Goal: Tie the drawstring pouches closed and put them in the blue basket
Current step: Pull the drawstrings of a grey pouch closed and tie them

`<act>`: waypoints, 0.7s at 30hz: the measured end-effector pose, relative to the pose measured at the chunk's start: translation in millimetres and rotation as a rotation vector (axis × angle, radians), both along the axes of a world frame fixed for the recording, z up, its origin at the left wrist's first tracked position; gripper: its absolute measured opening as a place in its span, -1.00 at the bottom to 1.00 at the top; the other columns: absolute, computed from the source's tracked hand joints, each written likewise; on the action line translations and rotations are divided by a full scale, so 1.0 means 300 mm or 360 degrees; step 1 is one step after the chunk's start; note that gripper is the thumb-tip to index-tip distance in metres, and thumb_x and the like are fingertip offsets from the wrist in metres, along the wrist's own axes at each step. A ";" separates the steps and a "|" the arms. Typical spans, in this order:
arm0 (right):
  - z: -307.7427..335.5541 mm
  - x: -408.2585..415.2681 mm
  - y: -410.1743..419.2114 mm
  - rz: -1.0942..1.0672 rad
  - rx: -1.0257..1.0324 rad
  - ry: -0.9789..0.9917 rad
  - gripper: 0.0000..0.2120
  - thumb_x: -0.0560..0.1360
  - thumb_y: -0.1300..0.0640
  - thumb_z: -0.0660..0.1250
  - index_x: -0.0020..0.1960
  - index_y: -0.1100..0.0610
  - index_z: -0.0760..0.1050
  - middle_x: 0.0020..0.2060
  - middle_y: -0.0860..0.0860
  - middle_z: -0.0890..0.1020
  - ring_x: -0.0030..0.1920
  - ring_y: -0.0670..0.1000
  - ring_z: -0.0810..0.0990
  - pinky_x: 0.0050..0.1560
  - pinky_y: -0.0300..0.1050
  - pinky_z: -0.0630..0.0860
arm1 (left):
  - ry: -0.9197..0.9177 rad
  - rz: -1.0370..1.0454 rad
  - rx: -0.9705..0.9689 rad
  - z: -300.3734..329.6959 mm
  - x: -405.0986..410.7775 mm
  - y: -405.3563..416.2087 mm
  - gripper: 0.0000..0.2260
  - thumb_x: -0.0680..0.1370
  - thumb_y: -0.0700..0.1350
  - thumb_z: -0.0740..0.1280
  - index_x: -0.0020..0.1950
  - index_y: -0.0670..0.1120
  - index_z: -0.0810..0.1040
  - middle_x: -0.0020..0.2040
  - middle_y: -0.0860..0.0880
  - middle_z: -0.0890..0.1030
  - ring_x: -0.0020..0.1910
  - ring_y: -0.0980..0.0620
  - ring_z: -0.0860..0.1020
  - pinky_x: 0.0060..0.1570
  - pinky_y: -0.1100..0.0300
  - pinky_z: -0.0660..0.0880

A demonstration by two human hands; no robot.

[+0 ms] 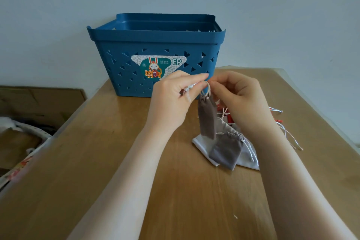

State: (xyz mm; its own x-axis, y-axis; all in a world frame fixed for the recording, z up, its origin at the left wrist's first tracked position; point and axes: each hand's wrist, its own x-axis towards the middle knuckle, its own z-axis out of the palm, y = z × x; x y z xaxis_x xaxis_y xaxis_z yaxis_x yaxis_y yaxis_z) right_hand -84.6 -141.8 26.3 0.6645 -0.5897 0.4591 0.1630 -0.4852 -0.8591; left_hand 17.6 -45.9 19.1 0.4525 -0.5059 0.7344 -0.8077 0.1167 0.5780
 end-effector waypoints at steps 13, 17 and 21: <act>-0.036 0.013 -0.058 -0.0389 -0.0298 0.0394 -0.87 0.58 0.15 0.18 -0.12 0.15 0.41 -0.37 -0.09 0.48 -0.42 -0.18 0.44 -0.41 -0.42 0.32 | 0.1494 -0.0487 -0.0193 -0.004 -0.030 -0.008 -0.64 0.65 -0.04 0.08 -0.29 -0.11 0.45 -0.12 0.06 0.70 -0.49 0.14 0.45 -0.28 0.26 0.39; -0.021 0.009 -0.041 -0.0296 -0.0316 0.0418 -0.82 0.57 0.08 0.20 -0.18 0.10 0.38 -0.38 -0.03 0.50 -0.34 -0.02 0.48 -0.34 -0.30 0.34 | 0.1322 -0.0168 0.0033 -0.010 -0.029 -0.014 -0.51 0.66 0.05 0.01 -0.44 -0.05 0.39 -0.23 -0.03 0.68 -0.53 0.08 0.40 -0.39 0.27 0.37; -0.007 0.002 -0.022 -0.0106 -0.0316 0.0455 -0.78 0.53 0.03 0.26 -0.26 0.05 0.37 -0.42 -0.04 0.48 -0.39 -0.06 0.41 -0.33 -0.21 0.36 | 0.1002 0.0093 0.0251 -0.029 -0.030 -0.017 -0.42 0.66 0.09 -0.02 -0.27 -0.24 0.58 -0.29 -0.25 0.62 -0.47 -0.06 0.51 -0.34 0.10 0.43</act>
